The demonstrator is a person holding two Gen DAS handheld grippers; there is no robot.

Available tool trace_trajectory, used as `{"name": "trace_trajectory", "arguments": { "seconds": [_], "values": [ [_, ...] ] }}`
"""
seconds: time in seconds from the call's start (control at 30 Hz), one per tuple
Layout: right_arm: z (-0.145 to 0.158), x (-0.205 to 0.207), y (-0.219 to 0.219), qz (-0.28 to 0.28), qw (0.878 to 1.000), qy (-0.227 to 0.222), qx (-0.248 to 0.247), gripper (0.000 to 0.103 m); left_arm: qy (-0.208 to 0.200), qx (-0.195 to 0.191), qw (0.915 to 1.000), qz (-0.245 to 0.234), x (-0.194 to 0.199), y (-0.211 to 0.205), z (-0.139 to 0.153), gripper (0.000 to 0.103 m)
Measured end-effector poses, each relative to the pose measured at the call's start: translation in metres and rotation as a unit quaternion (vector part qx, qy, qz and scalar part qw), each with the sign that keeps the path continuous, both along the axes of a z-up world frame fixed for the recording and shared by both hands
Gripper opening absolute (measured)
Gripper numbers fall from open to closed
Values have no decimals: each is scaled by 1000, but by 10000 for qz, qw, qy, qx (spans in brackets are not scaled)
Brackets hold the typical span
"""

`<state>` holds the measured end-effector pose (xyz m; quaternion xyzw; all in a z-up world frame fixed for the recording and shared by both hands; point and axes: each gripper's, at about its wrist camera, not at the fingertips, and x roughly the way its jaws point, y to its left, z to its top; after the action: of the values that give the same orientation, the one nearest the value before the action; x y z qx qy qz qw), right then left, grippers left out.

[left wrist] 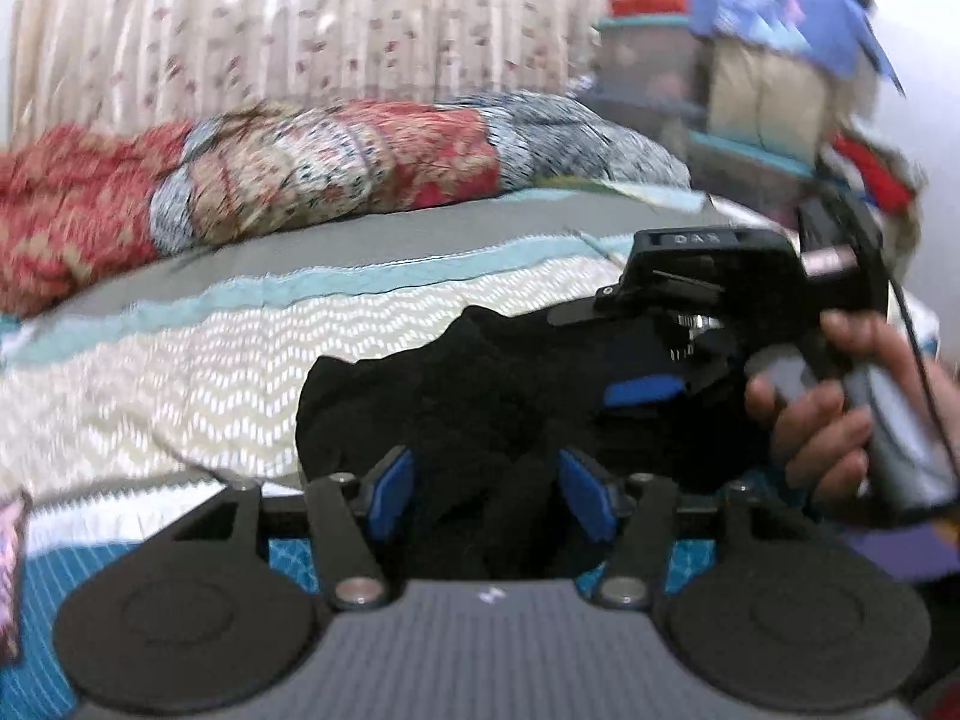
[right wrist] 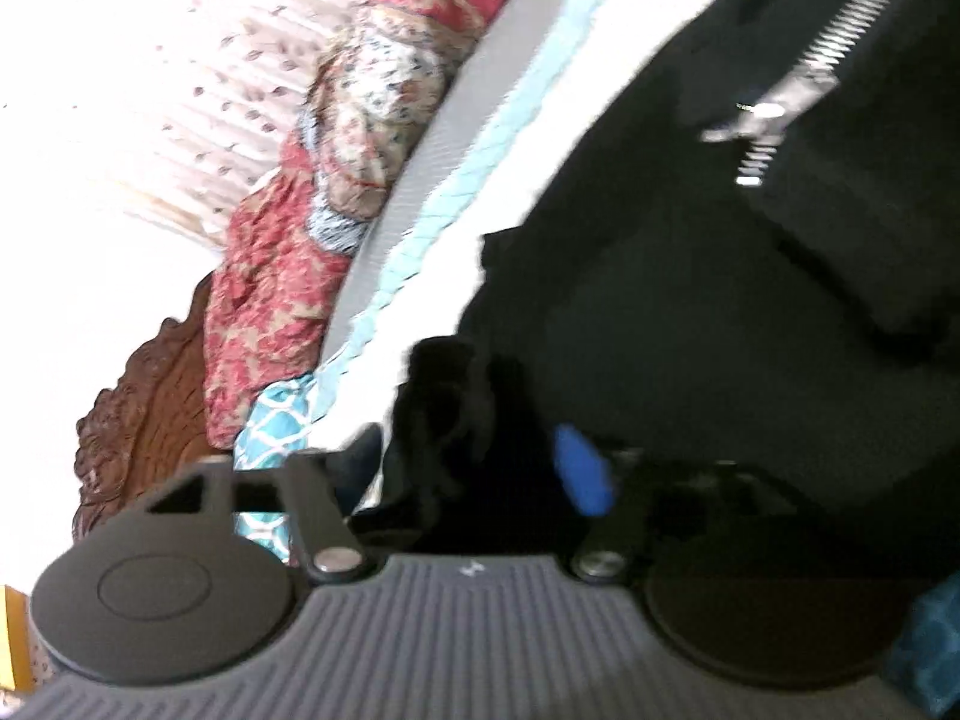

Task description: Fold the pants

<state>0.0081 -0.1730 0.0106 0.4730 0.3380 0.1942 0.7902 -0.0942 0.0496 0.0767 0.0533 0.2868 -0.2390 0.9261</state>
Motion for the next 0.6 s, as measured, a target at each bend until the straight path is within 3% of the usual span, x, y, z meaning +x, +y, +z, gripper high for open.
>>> {"name": "trace_trajectory", "arguments": {
  "seconds": [0.1, 0.2, 0.23, 0.3, 0.4, 0.47, 0.53, 0.57, 0.6],
  "values": [
    [3, 12, 20, 334, 9993, -1, -149, 84, 182, -459, 9988, 62, 3, 10, 3, 56],
    [5, 19, 42, 821, 9940, 54, -716, 82, 293, -628, 9976, 33, 6, 13, 2, 56],
    [5, 21, 53, 995, 9904, 57, -954, 61, 314, -616, 9976, 38, 7, 14, 1, 56],
    [7, 23, 69, 1228, 9811, -28, -1498, 34, 346, -584, 9977, 68, 8, 15, -2, 56],
    [20, 16, 74, 1062, 9708, -549, -2081, 24, 414, -637, 9970, 145, 7, 21, -4, 56],
    [37, 4, 78, 878, 9507, -1241, -2702, 24, 475, -697, 9962, 215, 7, 25, -6, 56],
    [38, -5, 85, 713, 9176, -1698, -3523, 27, 569, -791, 9948, 300, 10, 30, -8, 56],
    [32, -1, 88, 653, 9044, -1631, -3888, 29, 627, -845, 9939, 340, 13, 31, -10, 56],
    [23, 7, 87, 696, 9036, -1348, -4005, 36, 688, -898, 9928, 383, 14, 33, -11, 56]
  ]
}}
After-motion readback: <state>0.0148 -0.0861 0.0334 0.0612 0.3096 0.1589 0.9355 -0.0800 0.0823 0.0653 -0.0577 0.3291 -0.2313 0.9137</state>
